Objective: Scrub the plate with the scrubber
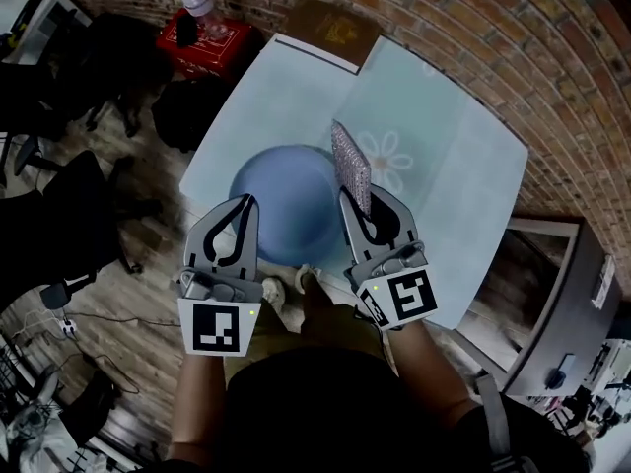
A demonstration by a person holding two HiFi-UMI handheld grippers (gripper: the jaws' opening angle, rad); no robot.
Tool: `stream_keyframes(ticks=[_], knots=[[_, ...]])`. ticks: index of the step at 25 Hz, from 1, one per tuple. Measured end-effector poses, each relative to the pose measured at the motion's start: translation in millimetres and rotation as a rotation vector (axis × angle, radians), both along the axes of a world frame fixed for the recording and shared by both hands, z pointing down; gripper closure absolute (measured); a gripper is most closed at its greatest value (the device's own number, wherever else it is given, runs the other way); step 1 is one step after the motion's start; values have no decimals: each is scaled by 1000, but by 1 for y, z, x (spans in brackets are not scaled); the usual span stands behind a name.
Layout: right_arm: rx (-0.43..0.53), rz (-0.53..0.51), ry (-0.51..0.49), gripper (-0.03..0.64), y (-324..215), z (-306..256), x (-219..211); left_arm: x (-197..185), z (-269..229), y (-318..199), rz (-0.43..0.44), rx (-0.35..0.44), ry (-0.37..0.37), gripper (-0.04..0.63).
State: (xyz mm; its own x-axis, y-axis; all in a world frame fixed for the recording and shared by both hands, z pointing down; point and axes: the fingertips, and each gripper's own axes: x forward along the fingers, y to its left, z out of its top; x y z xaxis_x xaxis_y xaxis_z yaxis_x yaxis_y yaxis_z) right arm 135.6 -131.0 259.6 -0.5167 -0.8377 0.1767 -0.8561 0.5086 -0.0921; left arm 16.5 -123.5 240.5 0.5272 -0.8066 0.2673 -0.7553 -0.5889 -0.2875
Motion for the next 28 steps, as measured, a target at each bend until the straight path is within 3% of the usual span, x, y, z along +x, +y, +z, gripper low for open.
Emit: stream_keyframes(ticks=[2, 5, 6, 11, 14, 15, 18, 19, 20, 21, 23, 26, 28], knots=[[-31, -18, -11, 537, -6, 17, -8, -8, 15, -5, -35, -29, 8, 571], [-74, -38, -7, 537, -12, 40, -21, -24, 37, -11, -170, -123, 179, 571], [-86, -44, 4, 537, -14, 48, -26, -28, 45, -13, -186, -145, 201, 571], [-125, -62, 59, 537, -22, 74, -49, -53, 87, -15, -177, -196, 201, 571], [-116, -102, 116, 537, -21, 82, -64, -62, 107, -13, -37, -164, 23, 569], [-105, -108, 129, 537, -23, 84, -69, -66, 114, -14, -37, -173, 25, 569], [-114, -147, 151, 537, -24, 96, -84, -82, 138, -11, -183, -294, 228, 569], [-130, -183, 177, 537, -20, 102, -89, -86, 146, -7, -199, -325, 258, 564], [-152, -239, 234, 537, -14, 111, -94, -90, 155, -3, -198, -347, 264, 542], [-178, -304, 313, 537, -6, 122, -96, -92, 164, 1, -193, -366, 264, 474], [-224, -399, 417, 537, 6, 139, -101, -94, 180, 8, -190, -396, 264, 451], [-268, -464, 442, 537, 19, 154, -106, -95, 204, 16, -185, -460, 247, 451], [-287, -495, 448, 537, 24, 161, -109, -96, 215, 19, -189, -523, 275, 453]])
